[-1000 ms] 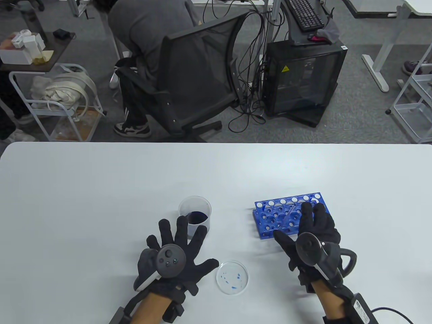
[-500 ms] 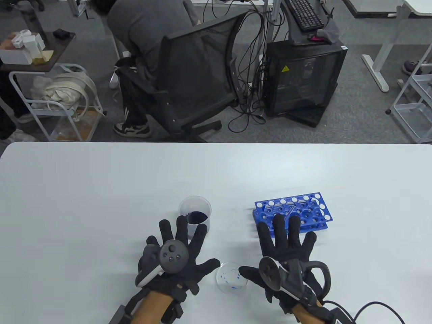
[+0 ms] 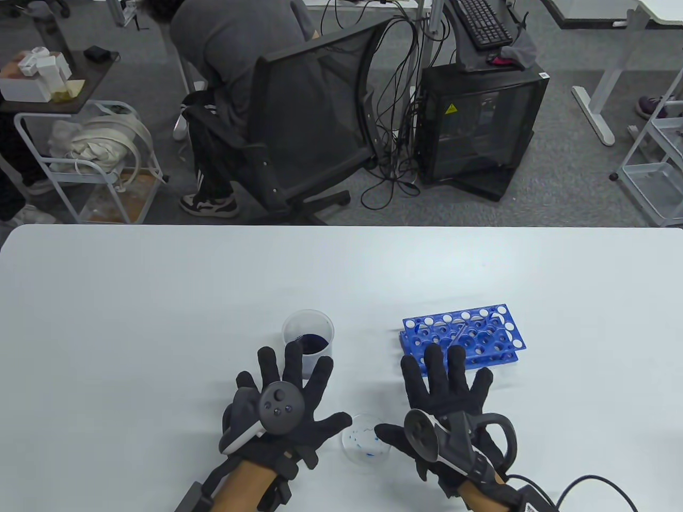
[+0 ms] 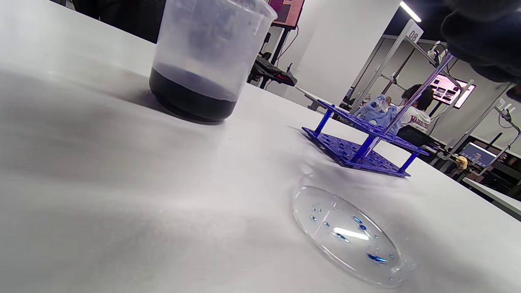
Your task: Dip glass rod and spread liquid on culture dish
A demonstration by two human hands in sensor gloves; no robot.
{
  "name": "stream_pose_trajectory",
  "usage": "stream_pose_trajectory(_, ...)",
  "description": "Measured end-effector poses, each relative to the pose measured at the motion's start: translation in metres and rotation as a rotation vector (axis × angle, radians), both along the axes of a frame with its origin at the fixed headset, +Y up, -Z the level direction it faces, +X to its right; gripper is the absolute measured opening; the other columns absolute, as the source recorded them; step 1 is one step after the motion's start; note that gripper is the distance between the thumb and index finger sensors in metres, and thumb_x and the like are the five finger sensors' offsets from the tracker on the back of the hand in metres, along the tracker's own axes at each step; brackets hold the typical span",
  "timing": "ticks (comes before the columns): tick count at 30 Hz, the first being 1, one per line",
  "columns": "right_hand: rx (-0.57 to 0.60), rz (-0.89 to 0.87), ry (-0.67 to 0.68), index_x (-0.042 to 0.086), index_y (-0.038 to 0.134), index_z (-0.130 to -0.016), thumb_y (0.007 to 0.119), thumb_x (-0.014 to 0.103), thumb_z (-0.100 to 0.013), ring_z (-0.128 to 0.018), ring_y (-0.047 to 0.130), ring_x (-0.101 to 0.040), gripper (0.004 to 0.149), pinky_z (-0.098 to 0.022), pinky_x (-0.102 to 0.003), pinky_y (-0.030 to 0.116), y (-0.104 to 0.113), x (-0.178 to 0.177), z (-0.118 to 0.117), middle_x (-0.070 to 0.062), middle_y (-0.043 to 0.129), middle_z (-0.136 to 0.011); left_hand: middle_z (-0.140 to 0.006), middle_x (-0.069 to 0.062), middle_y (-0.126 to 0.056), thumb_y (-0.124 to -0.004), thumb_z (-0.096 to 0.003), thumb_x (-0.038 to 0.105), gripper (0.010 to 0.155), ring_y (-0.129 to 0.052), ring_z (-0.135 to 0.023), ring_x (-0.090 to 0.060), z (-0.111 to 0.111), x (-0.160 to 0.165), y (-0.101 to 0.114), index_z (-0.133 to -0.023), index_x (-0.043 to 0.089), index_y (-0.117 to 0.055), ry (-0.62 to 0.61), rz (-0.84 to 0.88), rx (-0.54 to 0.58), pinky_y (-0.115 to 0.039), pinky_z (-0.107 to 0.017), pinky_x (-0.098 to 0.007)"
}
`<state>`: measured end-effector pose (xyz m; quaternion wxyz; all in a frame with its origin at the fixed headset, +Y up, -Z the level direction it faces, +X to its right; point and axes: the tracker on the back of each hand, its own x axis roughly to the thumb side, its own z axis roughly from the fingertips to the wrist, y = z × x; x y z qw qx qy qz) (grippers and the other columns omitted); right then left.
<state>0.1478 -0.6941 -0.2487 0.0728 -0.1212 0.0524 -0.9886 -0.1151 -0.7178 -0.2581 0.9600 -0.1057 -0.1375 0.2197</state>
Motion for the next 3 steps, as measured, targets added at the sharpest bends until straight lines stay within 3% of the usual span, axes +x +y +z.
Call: stream_pose_trajectory(3, 0.002, 0.010, 0.007, 0.032, 0.009, -0.108, 0.045, 0.093, -0.029, -0.115, 0.013, -0.047, 0.107, -0.072, -0.084, 0.029, -0.0018, -0.0014, 0.0015, -0.012, 0.010, -0.121, -0.118, -0.005, 0.022, -0.056, -0.0464, 0.088, 0.092, 0.033, -0.088, -0.040, 0.0006, 0.0008, 0.0004, -0.114, 0.050, -0.006, -0.005, 0.001, 0.004, 0.014, -0.048, -0.075)
